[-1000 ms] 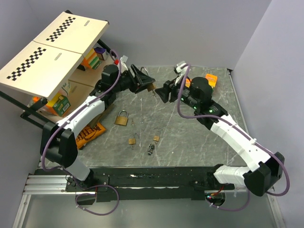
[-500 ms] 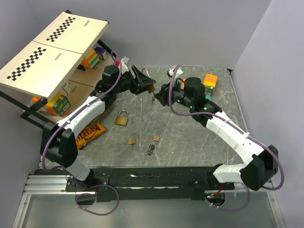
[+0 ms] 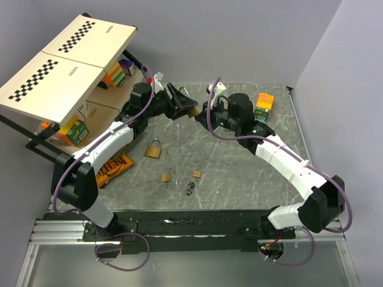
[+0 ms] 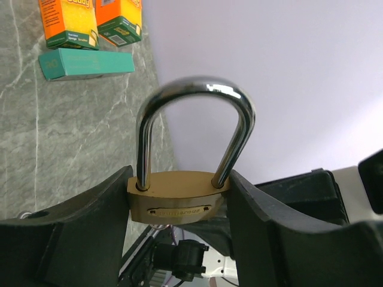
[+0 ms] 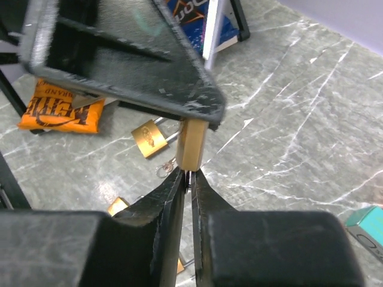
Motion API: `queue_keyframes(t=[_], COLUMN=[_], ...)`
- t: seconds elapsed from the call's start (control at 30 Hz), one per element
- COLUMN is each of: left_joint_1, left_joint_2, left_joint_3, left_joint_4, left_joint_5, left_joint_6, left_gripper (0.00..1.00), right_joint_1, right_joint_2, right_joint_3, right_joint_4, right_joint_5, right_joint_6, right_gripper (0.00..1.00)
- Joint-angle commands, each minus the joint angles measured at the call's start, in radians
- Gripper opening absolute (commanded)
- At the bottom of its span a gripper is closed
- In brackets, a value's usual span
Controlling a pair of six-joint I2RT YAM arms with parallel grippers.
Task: Lock with the key
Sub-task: Lock the lock, then place the lock at the center of the board, then place the key at the center of the board.
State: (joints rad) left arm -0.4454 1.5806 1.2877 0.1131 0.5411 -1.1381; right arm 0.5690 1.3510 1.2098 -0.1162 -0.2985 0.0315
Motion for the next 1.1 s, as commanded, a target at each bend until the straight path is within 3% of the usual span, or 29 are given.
queue_keyframes(t=[0.0,0.17,0.87,0.97,1.07], left_joint_1=[-0.003,-0.001,0.039,0.036,-0.002], left_joint_2=[-0.019,0.005,0.073,0.075,0.084], left_joint_3=[0.071,0.11,0.249,0.246,0.252], left_joint_4=[0.074,0.063,0.013,-0.068,-0.251], left_joint_5=[-0.035,-0.056,-0.213,-0.216,-0.221], left_joint_6=[-0.014,-0.009,0.069,0.139,0.271], left_gripper=[0.01,0.01,0.01,0.01,0.01], right_joint_1=[0.006,0.009,0.02,0.012,-0.041], right_joint_2=[0.008,0.005,-0.11,-0.118,-0.113], right_joint_3=[0.042,0.028,-0.09,-0.107,-0.125], right_joint_4=[-0.002,-0.01,-0.039,-0.045,-0.056], right_joint_5=[-0.024,-0.022,-0.024,0.002,-0.019], right_joint_6=[-0.008,-0.005,0.064,0.096,0.145], right_gripper=[0.15,0.0,0.0,0.0,0.0])
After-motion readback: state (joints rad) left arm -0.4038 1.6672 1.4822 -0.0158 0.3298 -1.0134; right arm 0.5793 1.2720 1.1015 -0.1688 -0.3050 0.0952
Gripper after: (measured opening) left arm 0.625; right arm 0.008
